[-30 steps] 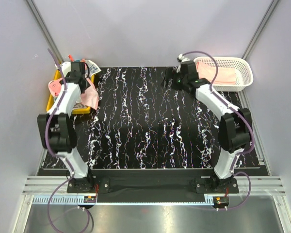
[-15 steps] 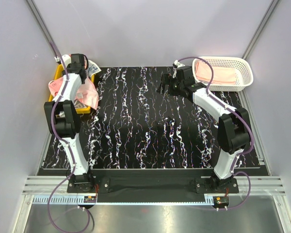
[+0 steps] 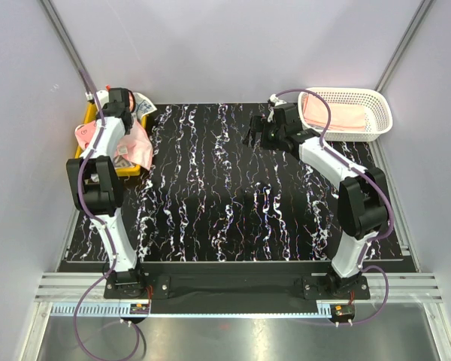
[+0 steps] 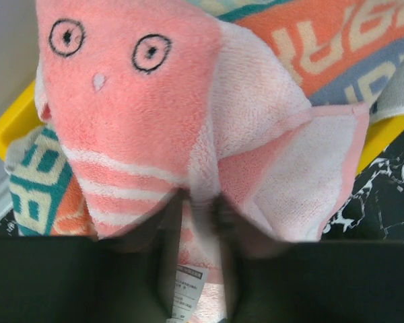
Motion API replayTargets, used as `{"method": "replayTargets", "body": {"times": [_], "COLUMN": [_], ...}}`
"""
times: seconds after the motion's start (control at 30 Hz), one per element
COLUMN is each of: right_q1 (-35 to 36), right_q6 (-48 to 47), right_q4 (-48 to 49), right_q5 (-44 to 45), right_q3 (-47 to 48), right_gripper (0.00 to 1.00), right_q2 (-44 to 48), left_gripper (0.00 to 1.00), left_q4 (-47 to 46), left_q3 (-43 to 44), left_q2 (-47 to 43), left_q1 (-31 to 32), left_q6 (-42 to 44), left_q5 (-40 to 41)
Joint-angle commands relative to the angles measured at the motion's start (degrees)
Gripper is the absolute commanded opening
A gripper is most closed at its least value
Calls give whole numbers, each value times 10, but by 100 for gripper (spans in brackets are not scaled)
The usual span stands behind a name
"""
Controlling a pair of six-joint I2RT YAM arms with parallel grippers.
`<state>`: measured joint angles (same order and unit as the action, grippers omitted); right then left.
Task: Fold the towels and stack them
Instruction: Grab crumpled towel, then move the towel to the center of the board
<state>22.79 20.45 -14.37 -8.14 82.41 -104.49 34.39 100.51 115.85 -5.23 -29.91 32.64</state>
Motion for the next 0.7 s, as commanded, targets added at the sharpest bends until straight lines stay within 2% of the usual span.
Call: {"method": "replayTargets", "body": {"times": [0.0,0.03,0.17,0.27,0.47,0.57,0.6,0.67], "right_q1": [6,6,6,6,6,6,6,6], "right_q6": [5,4,3,1,-5,-3,-3,2], "right_q4": [16,15,9,-4,-30,-51,-56,-64], "right_q5": [-2,-2,5,11,34,54,58,70], "right_q3": [-7,-8,-5,4,22,27,26,19], "right_gripper": [97,97,97,97,97,98,97,97], "right_q2": [40,43,60,67,90,105,110,125], "left_gripper": [9,1,0,0,0,0,0,0], "left_q4": [-6,-11,-18,-4,37,26,22,-13], "left_q3": [17,13,7,14,0,-78,-108,-215], "left_q2": [-27,-45,-108,-169,-275,-323,-360,-404], "left_q1": [-7,-7,5,38,155,231,279,332], "left_q6": [8,11,14,26,25,0,-20,-41], "left_q5": [4,-1,-46,-78,-119,-135,-127,-100]}}
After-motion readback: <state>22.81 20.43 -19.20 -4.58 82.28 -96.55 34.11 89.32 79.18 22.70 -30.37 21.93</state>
